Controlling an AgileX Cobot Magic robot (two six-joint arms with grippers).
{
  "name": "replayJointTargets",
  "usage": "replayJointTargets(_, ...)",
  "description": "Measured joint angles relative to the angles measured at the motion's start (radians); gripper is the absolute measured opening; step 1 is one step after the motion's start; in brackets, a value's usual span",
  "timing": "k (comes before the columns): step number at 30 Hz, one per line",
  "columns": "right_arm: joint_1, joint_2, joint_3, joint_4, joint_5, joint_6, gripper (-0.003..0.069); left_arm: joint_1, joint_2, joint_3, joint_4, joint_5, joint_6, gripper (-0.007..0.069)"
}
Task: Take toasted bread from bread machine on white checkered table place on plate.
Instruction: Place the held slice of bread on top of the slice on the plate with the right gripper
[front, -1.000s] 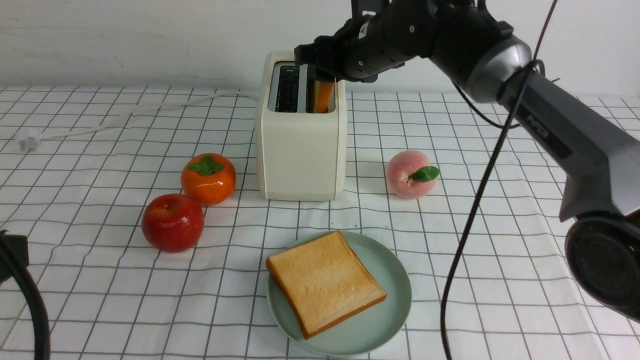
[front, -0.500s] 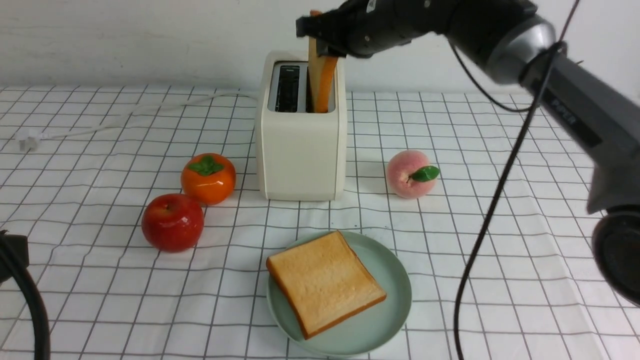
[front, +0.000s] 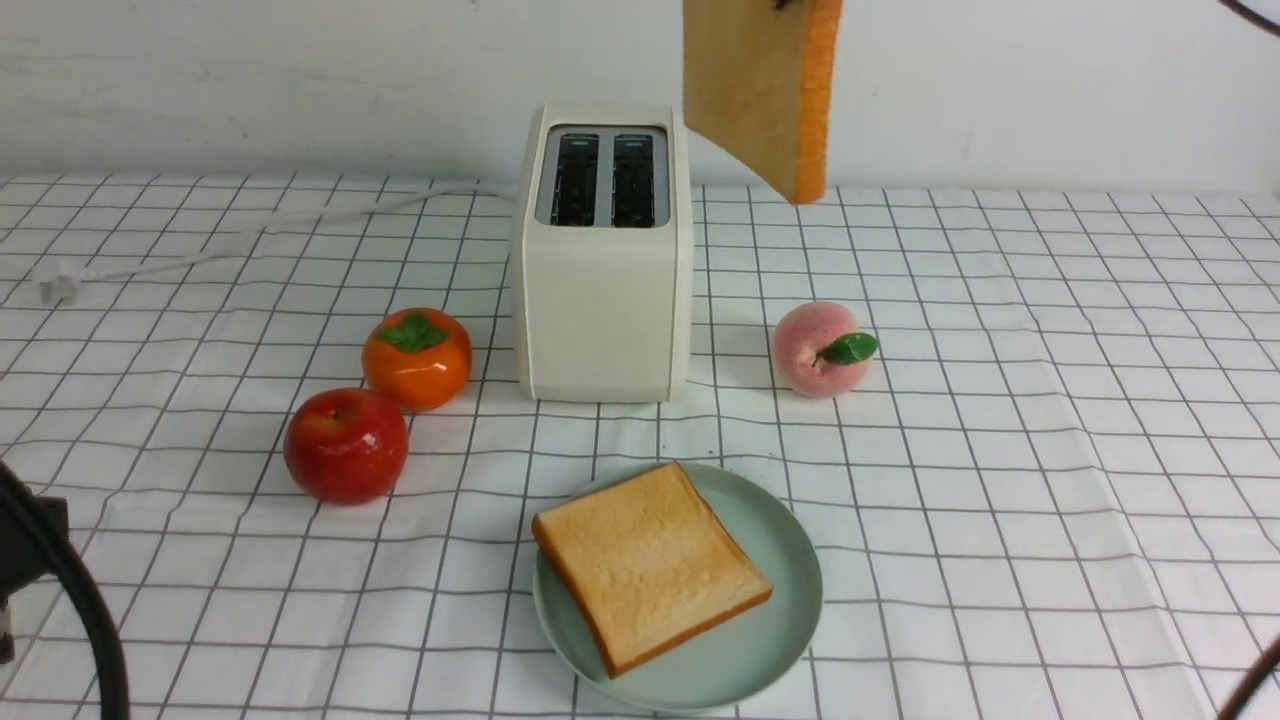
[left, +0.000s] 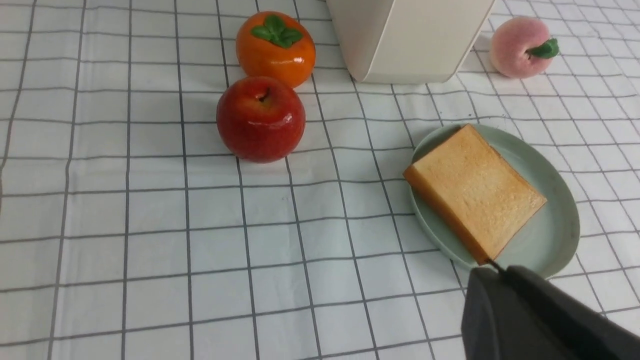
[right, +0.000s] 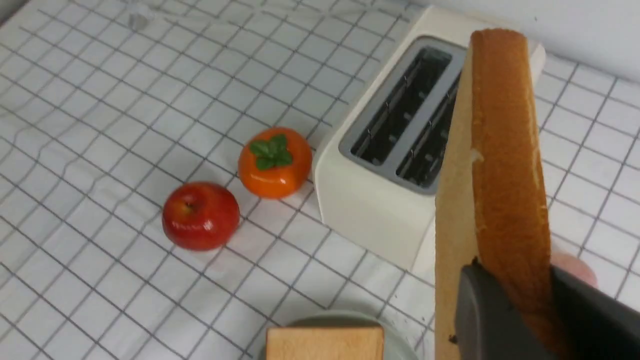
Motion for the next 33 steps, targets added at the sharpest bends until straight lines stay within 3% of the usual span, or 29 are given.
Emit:
replayJointTargets(3, 0.0, -0.113, 0.175, -0.047, -0.001, 0.0, 0.0105, 0.0, 0.0, 0.021, -0.005, 0.002, 0.0, -0.0013)
replayJointTargets(6, -0.007, -0.327, 0.505, -0.104, -0.016, 0.028, 0.0105, 0.0, 0.0, 0.048, -0.031, -0.009, 0.018, -0.0013)
replayJointTargets(8, -0.019, -0.412, 0.632, -0.098, -0.063, 0.059, 0.0105, 0.0, 0.0, 0.055, -0.055, -0.02, 0.038, -0.0013)
replayJointTargets(9, -0.031, -0.48, 0.794, -0.063, -0.147, 0.081, 0.0105, 0.0, 0.0, 0.06, -0.078, -0.026, 0.059, -0.0013)
replayJointTargets(13, -0.043, -0.546, 1.069, 0.177, -0.381, 0.032, 0.0105, 0.0, 0.0, 0.06, -0.152, -0.035, 0.129, -0.0013)
replayJointTargets(14, -0.042, -0.54, 1.131, 0.284, -0.438, -0.025, 0.0105, 0.0, 0.0, 0.06, -0.169, -0.038, 0.147, -0.0013)
replayJointTargets(15, -0.039, -0.514, 1.215, 0.463, -0.509, -0.152, 0.0105, 0.0, 0.0, 0.06, -0.189, -0.04, 0.171, -0.0013)
replayJointTargets(16, -0.039, -0.51, 1.215, 0.485, -0.509, -0.169, 0.0105, 0.0, 0.0, 0.06, -0.192, -0.041, 0.171, -0.0013)
replayJointTargets(21, -0.039, -0.379, 1.373, 1.113, -0.644, -0.752, 0.0105, 0.0, 0.0, 0.06, -0.212, -0.042, 0.196, -0.0013)
replayJointTargets(23, -0.039, -0.356, 1.381, 1.211, -0.653, -0.843, 0.0105, 0.0, 0.0, 0.06, -0.213, -0.042, 0.197, -0.0013)
replayJointTargets(25, -0.039, -0.303, 1.388, 1.402, -0.678, -1.011, 0.0105, 0.0, 0.0, 0.06, -0.215, -0.042, 0.199, -0.0013)
replayJointTargets(27, -0.039, -0.263, 1.39, 1.488, -0.694, -1.089, 0.0105, 0.0, 0.0, 0.06, -0.215, -0.041, 0.199, -0.0013)
replayJointTargets(33, -0.039, -0.169, 1.39, 1.53, -0.698, -1.125, 0.0105, 0.0, 0.0, 0.06, -0.216, -0.035, 0.199, -0.0013)
